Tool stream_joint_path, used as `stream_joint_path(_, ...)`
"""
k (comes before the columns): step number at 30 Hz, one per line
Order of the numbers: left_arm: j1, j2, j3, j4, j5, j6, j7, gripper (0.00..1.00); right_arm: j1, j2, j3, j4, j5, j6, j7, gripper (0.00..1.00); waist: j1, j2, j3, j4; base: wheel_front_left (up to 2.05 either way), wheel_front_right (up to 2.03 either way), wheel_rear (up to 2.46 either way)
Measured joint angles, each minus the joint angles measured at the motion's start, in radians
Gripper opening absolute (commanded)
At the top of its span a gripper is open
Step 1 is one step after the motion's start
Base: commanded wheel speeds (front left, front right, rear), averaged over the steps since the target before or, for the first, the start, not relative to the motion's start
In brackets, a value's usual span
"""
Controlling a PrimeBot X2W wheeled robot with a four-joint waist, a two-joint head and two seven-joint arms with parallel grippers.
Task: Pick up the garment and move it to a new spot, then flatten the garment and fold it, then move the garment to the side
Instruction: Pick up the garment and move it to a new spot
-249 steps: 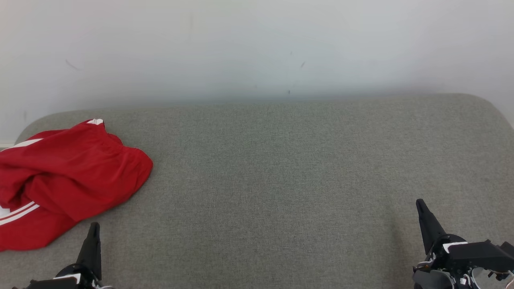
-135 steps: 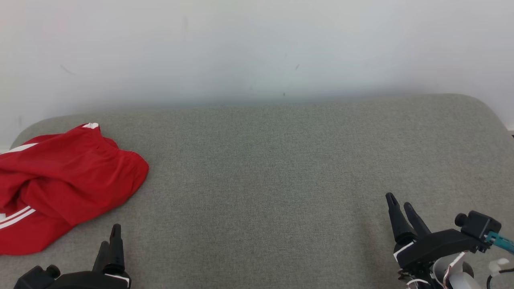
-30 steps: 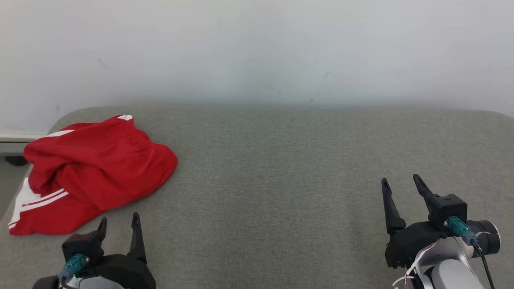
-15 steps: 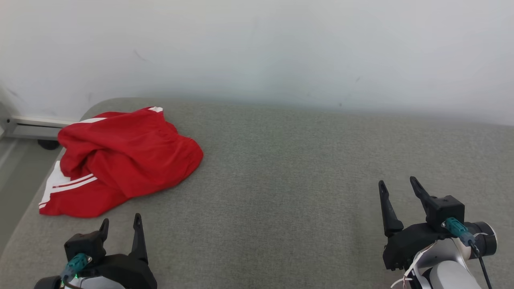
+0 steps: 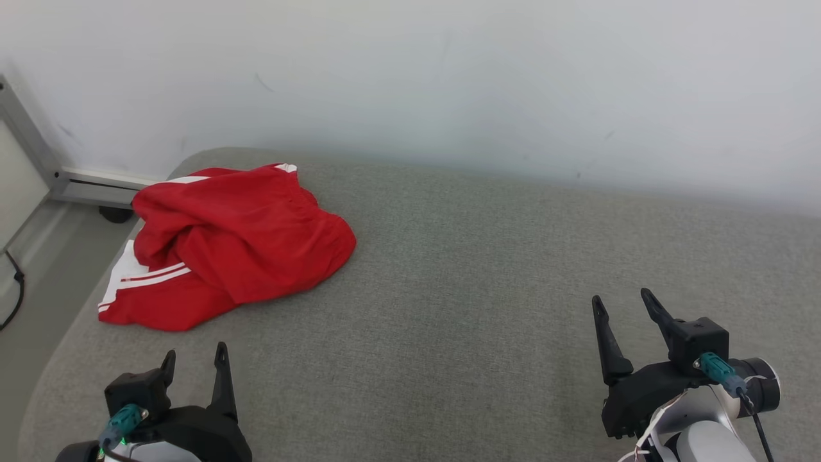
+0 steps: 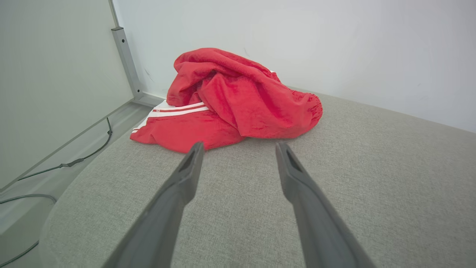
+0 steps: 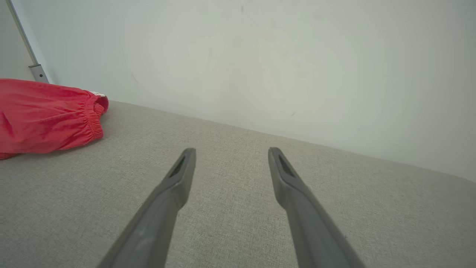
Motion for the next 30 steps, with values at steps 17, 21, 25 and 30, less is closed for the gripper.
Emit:
stream_joint_path(17, 0.0, 0.0, -0.008, 0.004, 0.0, 0.0, 0.007, 1.0, -0.001, 0.011, 0.013, 0.01, 0.01, 0.015, -0.006, 1.0, 0.0, 0.0, 0.002, 0.077, 0.0, 0.0, 0.0)
stream_joint_path(21, 0.0, 0.0, -0.004, 0.004, 0.0, 0.0, 0.007, 1.0, -0.007, 0.014, 0.021, 0.02, 0.01, 0.02, -0.009, 1.0, 0.0, 0.0, 0.005, 0.092, 0.0, 0.0, 0.0)
stream_joint_path(25, 0.0, 0.0, -0.004, 0.004, -0.001, 0.0, 0.007, 1.0, -0.007, 0.015, 0.023, 0.03, 0.01, 0.022, -0.009, 1.0, 0.0, 0.0, 0.006, 0.096, 0.0, 0.0, 0.0)
stream_joint_path(30, 0.001, 0.0, -0.001, 0.003, -0.004, 0.0, 0.007, 1.0, -0.008, 0.016, 0.032, 0.031, 0.01, 0.027, -0.008, 1.0, 0.0, 0.0, 0.01, 0.096, 0.0, 0.0, 0.0)
